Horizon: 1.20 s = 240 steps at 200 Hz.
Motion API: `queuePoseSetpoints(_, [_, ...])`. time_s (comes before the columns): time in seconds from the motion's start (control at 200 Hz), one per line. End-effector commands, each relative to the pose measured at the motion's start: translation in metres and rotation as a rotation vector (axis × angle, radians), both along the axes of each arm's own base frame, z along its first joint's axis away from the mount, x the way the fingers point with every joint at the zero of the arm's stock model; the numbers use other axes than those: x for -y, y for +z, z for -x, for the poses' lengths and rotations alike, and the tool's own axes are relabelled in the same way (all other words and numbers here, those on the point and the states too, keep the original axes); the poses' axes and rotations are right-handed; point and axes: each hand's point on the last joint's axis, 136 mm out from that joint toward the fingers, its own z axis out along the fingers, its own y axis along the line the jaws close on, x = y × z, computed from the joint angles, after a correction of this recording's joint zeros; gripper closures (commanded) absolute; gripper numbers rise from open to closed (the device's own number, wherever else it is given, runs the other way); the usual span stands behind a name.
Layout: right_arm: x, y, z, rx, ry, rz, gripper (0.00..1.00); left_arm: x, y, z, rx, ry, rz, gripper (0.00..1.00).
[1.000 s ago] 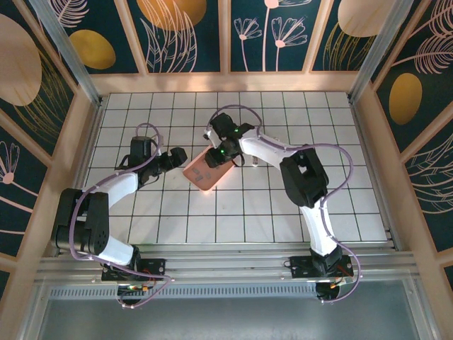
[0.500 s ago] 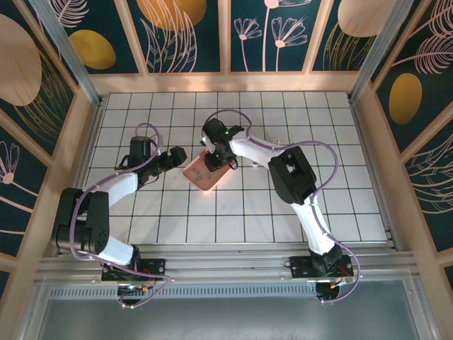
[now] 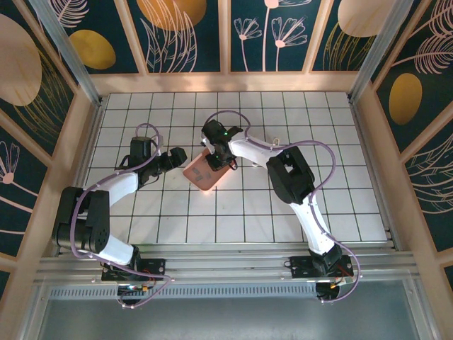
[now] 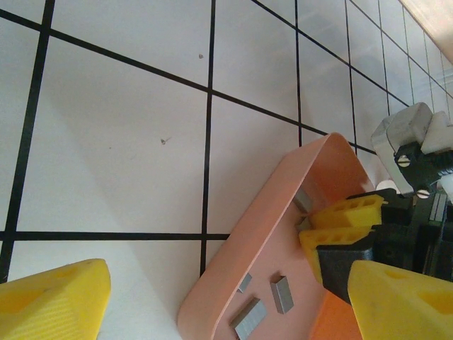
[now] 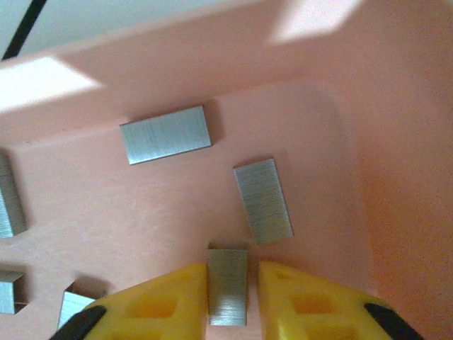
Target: Load the staples into the stapler
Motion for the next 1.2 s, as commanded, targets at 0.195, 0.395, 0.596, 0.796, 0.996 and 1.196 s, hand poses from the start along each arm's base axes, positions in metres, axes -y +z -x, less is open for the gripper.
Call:
queuePoseSetpoints(0.195, [-0.010, 0.024, -0.007, 0.087, 0.006, -0.030, 0.80, -0.007, 0.003, 0.001, 0.015, -0.002, -0.049, 0.14])
queuePoseSetpoints(0.395, [-0.003, 0.080, 0.000, 0.141, -0.069, -0.122, 0.81, -0.009, 0.012, 0.002, 0.058, -0.020, -0.078, 0.14])
queuePoseSetpoints(0.596, [0.036, 0.107, 0.028, 0.135, -0.209, -0.170, 0.82, 0.006, 0.029, 0.004, 0.143, -0.081, -0.056, 0.15])
queuePoseSetpoints(0.796, [0.096, 0.098, 0.067, 0.062, -0.396, -0.192, 0.82, 0.039, 0.035, 0.012, 0.202, -0.177, -0.085, 0.15])
queuePoseSetpoints(0.996, [0.142, 0.060, 0.099, -0.065, -0.549, -0.204, 0.82, 0.059, 0.031, 0.015, 0.196, -0.218, -0.079, 0.15])
queuePoseSetpoints(1.196, [0.158, 0.030, 0.103, -0.123, -0.596, -0.177, 0.82, 0.060, 0.030, 0.015, 0.191, -0.219, -0.087, 0.15])
